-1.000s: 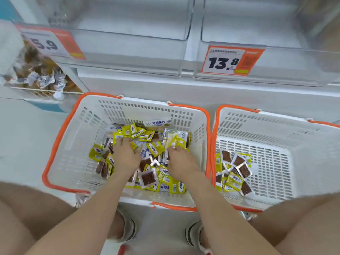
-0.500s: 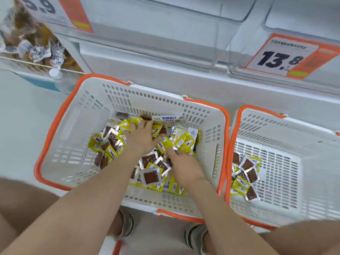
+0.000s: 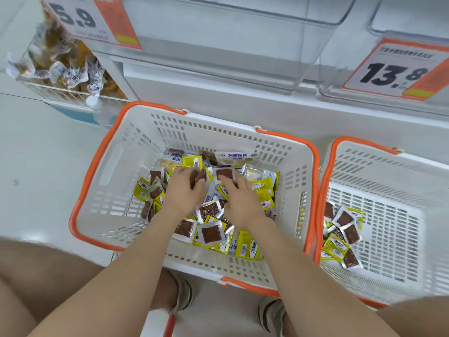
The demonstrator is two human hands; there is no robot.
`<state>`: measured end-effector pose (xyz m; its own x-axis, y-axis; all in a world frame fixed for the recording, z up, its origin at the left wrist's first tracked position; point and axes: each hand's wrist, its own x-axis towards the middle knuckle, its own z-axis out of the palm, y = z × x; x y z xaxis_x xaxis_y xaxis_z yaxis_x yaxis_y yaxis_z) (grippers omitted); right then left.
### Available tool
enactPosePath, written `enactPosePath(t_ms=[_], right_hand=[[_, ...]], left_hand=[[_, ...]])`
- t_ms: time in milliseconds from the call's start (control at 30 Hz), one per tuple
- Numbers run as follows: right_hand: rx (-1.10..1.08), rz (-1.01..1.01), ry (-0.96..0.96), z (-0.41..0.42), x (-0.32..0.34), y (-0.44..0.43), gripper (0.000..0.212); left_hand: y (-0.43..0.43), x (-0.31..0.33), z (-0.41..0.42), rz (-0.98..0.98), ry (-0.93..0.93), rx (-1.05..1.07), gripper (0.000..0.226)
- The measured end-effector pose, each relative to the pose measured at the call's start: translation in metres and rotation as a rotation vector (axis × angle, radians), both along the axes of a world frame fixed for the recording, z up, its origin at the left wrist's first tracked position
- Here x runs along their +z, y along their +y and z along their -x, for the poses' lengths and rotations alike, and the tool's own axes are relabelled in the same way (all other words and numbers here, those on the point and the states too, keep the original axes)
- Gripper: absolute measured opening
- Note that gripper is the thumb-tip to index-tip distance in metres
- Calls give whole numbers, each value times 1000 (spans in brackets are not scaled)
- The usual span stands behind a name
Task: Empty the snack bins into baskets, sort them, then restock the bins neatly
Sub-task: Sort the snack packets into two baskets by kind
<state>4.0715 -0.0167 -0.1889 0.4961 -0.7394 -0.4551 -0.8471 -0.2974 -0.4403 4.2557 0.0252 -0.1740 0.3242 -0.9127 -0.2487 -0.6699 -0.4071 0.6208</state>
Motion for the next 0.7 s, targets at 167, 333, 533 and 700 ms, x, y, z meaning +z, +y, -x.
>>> enactPosePath(t_ms=[167, 333, 533, 700], right_hand=[[140, -78, 177, -16, -13, -16, 106], [228, -64, 243, -21, -16, -42, 113], [336, 73, 238, -13, -7, -47, 68], [239, 205, 253, -13, -2, -31, 59]], left_hand=[[14, 8, -6, -117, 27, 196, 49], [18, 15, 4, -75, 69, 295, 49], [27, 16, 12, -86, 107, 269, 36], [34, 13, 14, -58, 118, 329, 32]])
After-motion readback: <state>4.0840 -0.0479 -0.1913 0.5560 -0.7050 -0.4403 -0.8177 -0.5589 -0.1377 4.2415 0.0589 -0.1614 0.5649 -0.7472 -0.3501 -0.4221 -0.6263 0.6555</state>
